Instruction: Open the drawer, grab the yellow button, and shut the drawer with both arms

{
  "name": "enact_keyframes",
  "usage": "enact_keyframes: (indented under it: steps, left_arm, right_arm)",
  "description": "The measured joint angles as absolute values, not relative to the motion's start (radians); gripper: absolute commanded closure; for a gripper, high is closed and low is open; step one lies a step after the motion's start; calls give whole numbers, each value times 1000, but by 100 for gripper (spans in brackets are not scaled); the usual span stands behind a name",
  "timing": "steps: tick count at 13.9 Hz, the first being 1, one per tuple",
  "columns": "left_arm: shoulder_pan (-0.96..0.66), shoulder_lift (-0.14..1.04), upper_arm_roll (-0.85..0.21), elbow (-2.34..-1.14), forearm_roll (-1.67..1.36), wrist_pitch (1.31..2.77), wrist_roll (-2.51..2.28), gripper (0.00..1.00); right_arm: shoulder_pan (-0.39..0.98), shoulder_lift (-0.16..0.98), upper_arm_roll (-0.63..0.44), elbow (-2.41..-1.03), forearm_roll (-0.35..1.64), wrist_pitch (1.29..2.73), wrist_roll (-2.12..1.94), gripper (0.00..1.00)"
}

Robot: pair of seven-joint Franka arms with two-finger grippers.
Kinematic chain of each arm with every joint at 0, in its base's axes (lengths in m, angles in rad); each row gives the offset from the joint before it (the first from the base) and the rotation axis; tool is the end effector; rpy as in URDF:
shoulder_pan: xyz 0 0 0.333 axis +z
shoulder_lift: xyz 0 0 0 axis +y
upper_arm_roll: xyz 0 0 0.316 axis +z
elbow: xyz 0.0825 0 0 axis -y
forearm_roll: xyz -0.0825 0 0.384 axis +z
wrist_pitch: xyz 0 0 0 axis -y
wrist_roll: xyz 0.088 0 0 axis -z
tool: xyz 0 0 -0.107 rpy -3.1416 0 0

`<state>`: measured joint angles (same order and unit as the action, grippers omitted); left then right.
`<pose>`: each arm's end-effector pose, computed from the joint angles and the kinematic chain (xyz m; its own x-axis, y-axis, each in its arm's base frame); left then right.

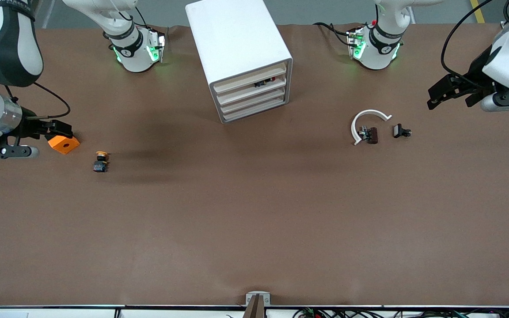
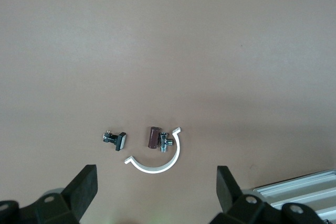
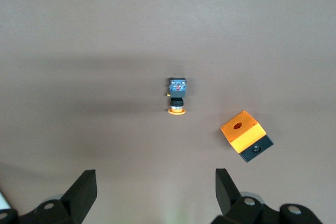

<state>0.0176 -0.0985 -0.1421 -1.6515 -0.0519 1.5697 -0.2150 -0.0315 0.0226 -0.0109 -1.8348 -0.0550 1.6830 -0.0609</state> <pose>0.5183 -0.0744 0.6389 0.9959 0.0906 0.0073 0.0903 -0.9951 0.0404 0.5487 -0.0285 0.4971 0.9840 0.0252 -0.1766 0.0332 -0.9986 0.0423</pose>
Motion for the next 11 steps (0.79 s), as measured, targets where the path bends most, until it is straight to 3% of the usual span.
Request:
enact_keyframes:
  steps: [4, 11]
  left_arm:
    - [25, -102, -144, -1657, 1, 1567, -189, 0]
    - [44, -102, -145, -1656, 40, 1568, -163, 0]
  right_arm:
    - [-3, 18, -10, -1689, -46, 1572, -26, 0]
    - [-3, 19, -13, -1654, -44, 1568, -24, 0]
